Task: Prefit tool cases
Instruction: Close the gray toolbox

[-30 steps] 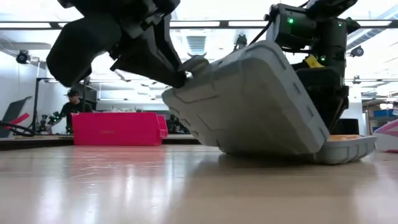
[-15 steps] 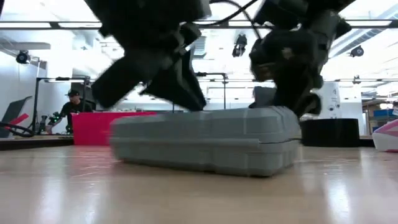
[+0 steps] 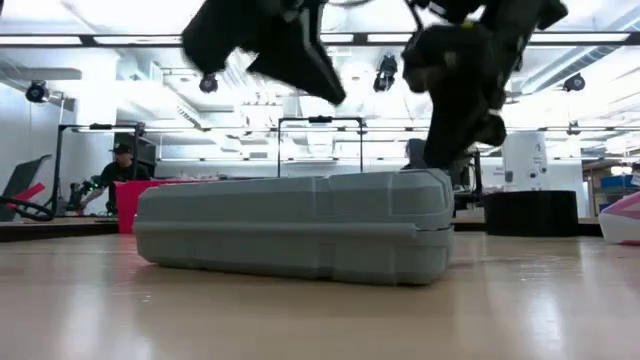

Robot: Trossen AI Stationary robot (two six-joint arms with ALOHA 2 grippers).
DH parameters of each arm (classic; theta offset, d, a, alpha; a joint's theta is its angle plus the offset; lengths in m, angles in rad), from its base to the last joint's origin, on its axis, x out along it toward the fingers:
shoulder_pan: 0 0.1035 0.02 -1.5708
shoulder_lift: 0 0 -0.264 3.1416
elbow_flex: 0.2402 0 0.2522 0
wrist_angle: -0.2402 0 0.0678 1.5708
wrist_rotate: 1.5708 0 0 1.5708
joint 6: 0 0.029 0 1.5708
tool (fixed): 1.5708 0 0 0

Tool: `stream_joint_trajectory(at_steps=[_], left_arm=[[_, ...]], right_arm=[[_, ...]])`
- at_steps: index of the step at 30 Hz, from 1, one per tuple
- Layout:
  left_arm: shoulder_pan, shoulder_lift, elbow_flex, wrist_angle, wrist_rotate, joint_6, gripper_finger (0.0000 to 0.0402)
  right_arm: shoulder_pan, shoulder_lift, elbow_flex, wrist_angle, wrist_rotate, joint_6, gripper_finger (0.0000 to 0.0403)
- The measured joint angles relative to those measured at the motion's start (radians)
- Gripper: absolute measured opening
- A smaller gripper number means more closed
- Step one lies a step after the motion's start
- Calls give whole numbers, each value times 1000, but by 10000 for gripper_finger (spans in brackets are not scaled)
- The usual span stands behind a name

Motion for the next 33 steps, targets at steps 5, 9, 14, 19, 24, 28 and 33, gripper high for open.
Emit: stream_joint_trajectory(at_steps=[5, 9, 14, 19, 24, 28, 33], left_arm=[[4, -17, 68, -49, 144, -94, 78], [2, -12, 86, -103, 260, -187, 76], [-20, -6, 59, -136, 385, -275, 75], [-45, -5, 14, -137, 463, -329, 75], [-61, -5, -31, -143, 494, -429, 75], [-90, -5, -51, -144, 505, -477, 75], [-116, -5, -83, -133, 536, -518, 75]], right_arm=[[-1, -34, 13, -18, -4, -27, 86], [18, -38, 23, -29, -65, -67, 86], [55, -34, 23, -18, -85, -130, 78], [68, -13, 23, -14, -109, -139, 71], [82, 44, 22, 31, -135, -148, 71], [100, 103, 22, 72, -169, -149, 80], [120, 149, 21, 132, -179, -147, 88]])
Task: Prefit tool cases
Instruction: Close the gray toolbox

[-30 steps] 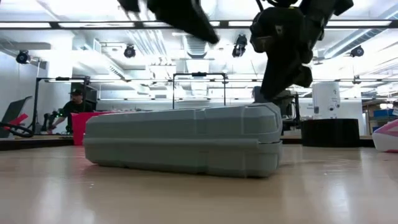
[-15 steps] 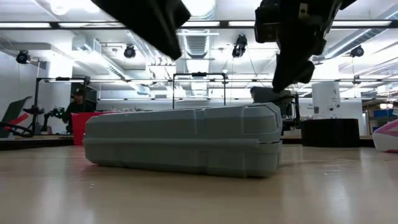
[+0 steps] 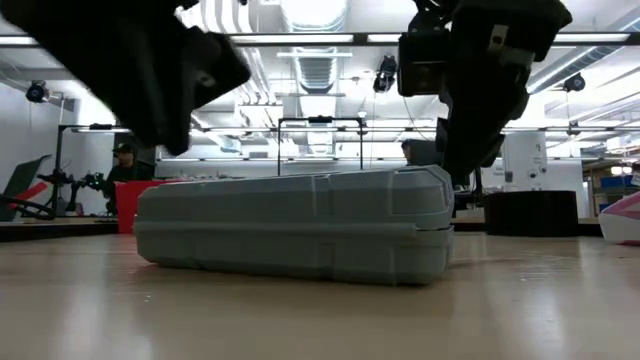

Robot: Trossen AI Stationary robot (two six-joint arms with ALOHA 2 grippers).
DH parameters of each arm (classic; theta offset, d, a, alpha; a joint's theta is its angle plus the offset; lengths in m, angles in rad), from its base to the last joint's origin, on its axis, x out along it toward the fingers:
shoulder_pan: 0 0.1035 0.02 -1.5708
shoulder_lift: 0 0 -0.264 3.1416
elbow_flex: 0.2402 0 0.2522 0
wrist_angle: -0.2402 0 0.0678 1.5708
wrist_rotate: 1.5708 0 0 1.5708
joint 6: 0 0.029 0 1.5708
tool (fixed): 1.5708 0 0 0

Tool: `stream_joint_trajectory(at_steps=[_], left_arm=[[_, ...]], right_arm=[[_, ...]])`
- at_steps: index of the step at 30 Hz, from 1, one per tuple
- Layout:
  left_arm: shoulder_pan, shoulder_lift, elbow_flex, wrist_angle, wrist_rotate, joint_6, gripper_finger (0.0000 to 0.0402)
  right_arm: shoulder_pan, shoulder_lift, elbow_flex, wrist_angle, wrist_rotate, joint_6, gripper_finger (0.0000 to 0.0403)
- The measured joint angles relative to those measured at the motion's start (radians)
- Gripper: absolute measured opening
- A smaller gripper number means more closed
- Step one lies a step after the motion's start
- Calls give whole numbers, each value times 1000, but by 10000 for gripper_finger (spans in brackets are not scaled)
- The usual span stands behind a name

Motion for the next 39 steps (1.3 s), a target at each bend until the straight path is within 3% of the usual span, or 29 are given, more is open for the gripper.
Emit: stream_joint_trajectory(at_steps=[14, 28, 39], left_arm=[[-1, 0, -139, 86, -60, -40, 75], [46, 0, -193, 107, -247, -8, 75], [105, 0, -212, 139, -304, 43, 75]], right_arm=[[16, 14, 0, 16, -2, 17, 69], [62, 16, 6, 63, 4, 64, 80], [92, 166, 75, 71, -9, 72, 73]])
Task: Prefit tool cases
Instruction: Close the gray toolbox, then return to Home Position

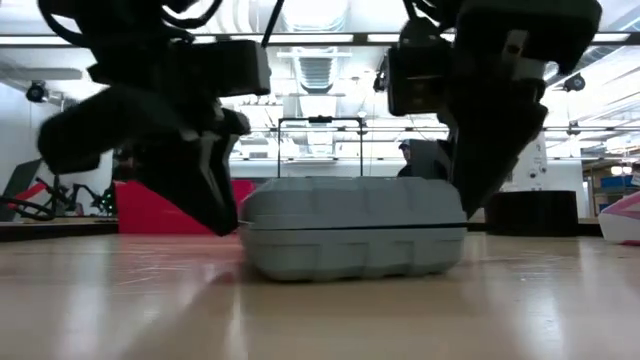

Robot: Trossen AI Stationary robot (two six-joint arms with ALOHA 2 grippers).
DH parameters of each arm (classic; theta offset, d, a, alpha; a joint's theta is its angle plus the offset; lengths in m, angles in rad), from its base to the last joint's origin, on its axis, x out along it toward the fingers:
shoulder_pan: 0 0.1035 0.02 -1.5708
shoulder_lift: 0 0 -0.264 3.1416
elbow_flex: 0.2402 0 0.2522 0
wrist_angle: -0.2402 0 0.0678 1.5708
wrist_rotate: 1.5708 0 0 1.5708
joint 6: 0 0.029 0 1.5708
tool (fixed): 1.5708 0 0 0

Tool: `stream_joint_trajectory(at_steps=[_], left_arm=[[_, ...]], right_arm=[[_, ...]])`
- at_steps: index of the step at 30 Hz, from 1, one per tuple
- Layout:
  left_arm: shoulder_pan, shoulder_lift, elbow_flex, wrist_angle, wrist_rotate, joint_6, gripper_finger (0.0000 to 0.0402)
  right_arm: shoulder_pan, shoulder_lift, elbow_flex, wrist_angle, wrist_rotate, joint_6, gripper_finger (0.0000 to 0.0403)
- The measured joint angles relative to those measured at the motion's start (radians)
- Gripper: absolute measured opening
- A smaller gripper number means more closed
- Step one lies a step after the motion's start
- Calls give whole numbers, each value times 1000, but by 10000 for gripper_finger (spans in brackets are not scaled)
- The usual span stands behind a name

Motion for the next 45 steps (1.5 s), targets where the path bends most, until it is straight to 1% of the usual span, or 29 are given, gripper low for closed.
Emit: stream_joint_trajectory(at_steps=[4, 8, 16, 19, 23, 26, 29, 34, 38, 45], left_arm=[[26, 0, -1, 0, -29, 34, 75], [52, 0, -1, 5, -42, 48, 75], [45, -49, -1, 16, -38, 50, 75], [39, -87, 1, 58, -38, 61, 75], [30, -135, 1, 64, -28, 64, 75], [26, -180, 0, 93, -25, 63, 75], [26, -225, 0, 108, -19, 37, 75], [21, -287, 0, 158, -19, 14, 75], [19, -320, 0, 176, -19, 9, 75], [18, -392, 0, 228, -19, 2, 75]], right_arm=[[8, 42, 55, -1, -2, -14, 80], [8, 59, 93, -15, 6, -29, 82], [8, -1, 83, -48, 56, -58, 64], [8, -42, 77, -62, 84, -80, 59], [8, -125, 71, -84, 140, -122, 59], [10, -196, 62, -159, 217, -131, 66], [10, -268, 39, -208, 272, -146, 72], [10, -401, -27, -207, 285, -190, 77], [9, -490, -63, -191, 301, -201, 70], [10, -579, -70, -180, 303, -286, 53]])
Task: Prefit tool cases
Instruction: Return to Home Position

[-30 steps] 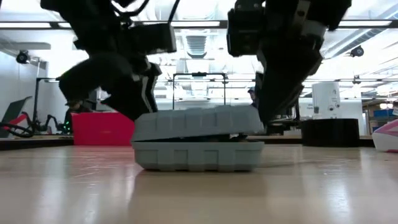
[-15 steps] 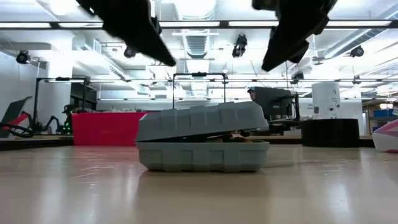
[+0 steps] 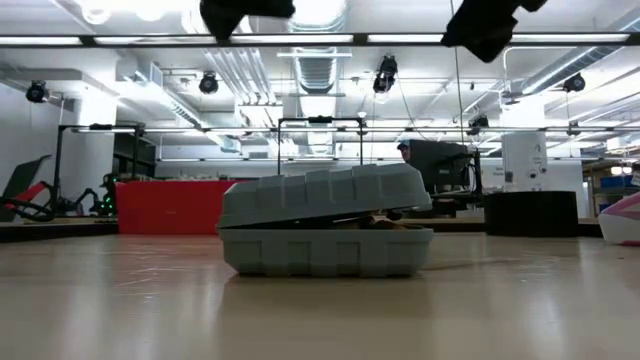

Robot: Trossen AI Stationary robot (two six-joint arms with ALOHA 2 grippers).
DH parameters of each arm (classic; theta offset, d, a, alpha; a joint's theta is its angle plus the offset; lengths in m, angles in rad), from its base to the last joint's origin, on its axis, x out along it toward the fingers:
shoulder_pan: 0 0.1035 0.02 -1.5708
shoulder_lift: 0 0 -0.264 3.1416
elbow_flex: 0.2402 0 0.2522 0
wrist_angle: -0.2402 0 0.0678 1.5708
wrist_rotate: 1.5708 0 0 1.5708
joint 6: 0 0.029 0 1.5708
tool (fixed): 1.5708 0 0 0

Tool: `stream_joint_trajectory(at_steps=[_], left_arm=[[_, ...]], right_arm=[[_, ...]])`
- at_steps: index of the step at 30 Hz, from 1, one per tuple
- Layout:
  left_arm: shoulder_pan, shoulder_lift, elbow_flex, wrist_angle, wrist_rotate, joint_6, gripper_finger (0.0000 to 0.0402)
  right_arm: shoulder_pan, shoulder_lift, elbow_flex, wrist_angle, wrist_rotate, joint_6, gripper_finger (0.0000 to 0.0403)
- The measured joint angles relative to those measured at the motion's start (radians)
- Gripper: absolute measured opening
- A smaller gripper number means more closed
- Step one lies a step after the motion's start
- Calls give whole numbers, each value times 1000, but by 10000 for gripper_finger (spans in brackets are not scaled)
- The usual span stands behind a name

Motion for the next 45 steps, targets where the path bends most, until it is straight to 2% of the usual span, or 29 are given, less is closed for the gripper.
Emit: stream_joint_trajectory(at_steps=[5, 10, 18, 24, 34, 39, 45], left_arm=[[-1, -84, -2, 49, 0, -11, 75], [-3, -173, -46, 149, 0, 42, 75], [-3, -377, -266, 393, 0, 62, 75], [-3, -508, -382, 396, 0, 27, 74], [-3, -647, -465, 286, 0, -12, 74], [-3, -713, -544, 299, 0, -27, 74], [-3, -794, -667, 398, 0, -52, 74]], right_arm=[[0, -62, 0, 27, 0, -85, 51], [1, -141, -1, 41, 32, -182, 58], [0, -317, -35, 41, 76, -252, 46], [0, -420, -82, 36, 76, -291, 39], [0, -614, -262, 62, 77, -278, 42], [0, -738, -408, 167, 77, -291, 34], [0, -881, -552, 247, 79, -299, 34]])
